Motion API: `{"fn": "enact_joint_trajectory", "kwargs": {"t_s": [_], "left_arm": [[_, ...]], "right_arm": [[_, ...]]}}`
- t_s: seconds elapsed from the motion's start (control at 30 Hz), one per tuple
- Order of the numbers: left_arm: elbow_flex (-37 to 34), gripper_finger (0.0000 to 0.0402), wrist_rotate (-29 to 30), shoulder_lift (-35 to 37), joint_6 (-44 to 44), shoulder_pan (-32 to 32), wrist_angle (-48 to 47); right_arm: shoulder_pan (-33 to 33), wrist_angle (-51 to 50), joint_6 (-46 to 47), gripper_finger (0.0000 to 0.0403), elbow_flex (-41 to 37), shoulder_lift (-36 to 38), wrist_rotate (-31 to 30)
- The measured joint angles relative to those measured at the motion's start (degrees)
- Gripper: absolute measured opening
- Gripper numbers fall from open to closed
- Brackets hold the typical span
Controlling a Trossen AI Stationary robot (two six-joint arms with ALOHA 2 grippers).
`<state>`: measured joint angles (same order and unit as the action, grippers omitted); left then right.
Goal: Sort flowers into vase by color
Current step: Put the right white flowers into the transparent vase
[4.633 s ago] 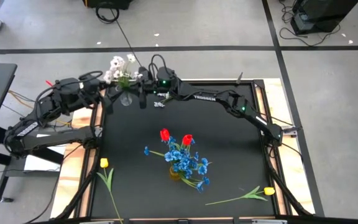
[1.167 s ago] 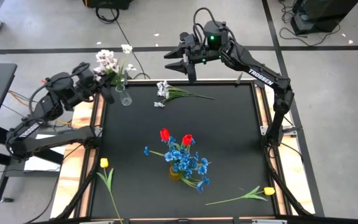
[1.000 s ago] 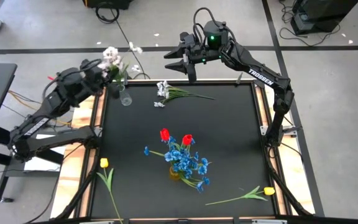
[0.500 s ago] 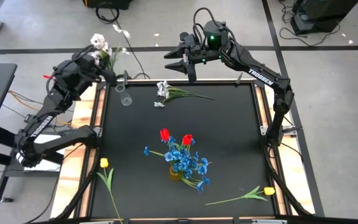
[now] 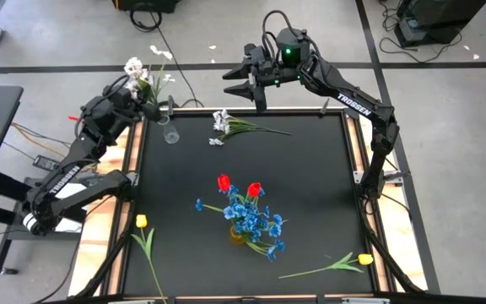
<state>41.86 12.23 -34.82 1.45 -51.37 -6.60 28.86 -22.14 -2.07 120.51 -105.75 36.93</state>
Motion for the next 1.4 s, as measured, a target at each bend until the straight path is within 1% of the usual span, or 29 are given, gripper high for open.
{"fn": "enact_joint_trajectory", "kwargs": {"t_s": [0.23,0.5,0.67,0.83,1.0,1.23,1.4], "left_arm": [[-0.3,0.0009,1.2,0.3,-0.7,-0.8,-2.1],[-7.7,0.0009,1.5,1.5,0.6,-2.5,6.3],[-8.7,0.0013,1.6,1.8,1.3,-2.5,5.0],[-8.7,0.0030,2.2,1.9,1.2,-2.4,3.2],[-8.7,0.0070,2.3,1.8,6.2,-2.4,0.2],[-8.7,0.0160,3.4,0.6,10.3,-2.4,-4.7],[-8.6,0.0216,4.5,0.0,10.1,-2.4,-5.5]], "right_arm": [[0.0,0.0,0.0,0.0220,0.0,0.0,0.0],[0.0,0.1,0.0,0.0220,0.0,0.0,0.0],[0.0,0.3,0.0,0.0220,0.0,0.0,0.0],[0.0,0.3,0.0,0.0220,0.0,0.0,0.0],[0.0,0.4,0.0,0.0220,0.0,0.0,0.0],[0.0,0.4,0.0,0.0220,0.0,0.0,0.0],[0.0,0.4,0.0,0.0220,0.0,0.0,0.0]]}}
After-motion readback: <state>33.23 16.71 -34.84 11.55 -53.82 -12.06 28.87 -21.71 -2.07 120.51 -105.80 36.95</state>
